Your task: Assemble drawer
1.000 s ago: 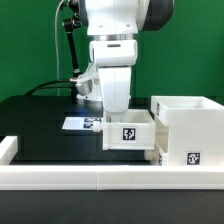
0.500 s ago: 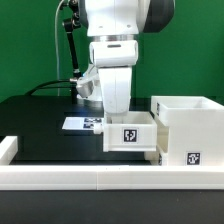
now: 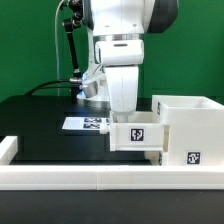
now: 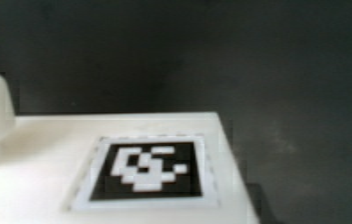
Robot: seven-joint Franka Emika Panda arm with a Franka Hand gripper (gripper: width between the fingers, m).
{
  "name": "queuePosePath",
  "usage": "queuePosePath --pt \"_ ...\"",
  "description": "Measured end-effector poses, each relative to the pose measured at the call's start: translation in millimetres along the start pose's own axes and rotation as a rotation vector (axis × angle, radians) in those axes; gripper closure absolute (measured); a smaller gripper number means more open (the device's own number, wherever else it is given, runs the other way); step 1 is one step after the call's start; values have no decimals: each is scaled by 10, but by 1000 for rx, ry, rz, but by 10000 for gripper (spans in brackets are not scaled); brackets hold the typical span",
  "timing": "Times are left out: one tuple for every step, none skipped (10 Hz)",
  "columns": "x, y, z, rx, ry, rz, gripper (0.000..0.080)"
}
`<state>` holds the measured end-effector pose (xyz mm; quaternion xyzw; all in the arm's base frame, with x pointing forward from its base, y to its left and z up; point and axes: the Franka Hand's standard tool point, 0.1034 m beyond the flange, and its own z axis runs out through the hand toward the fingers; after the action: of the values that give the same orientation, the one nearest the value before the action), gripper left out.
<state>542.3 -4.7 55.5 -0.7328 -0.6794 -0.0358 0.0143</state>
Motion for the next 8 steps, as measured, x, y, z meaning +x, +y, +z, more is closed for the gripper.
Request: queuePosePath --pt "-8 -3 5 1 0 1 757" --pt "-11 -5 9 2 0 2 757" --pt "-9 -8 15 3 0 1 757" --pt "9 -14 26 5 2 -2 757" --pt "12 -25 25 19 0 -7 757" --pt "28 -22 26 14 1 -10 757" --pt "36 -21 25 14 1 -11 757" --pt "39 -21 27 14 1 -11 757"
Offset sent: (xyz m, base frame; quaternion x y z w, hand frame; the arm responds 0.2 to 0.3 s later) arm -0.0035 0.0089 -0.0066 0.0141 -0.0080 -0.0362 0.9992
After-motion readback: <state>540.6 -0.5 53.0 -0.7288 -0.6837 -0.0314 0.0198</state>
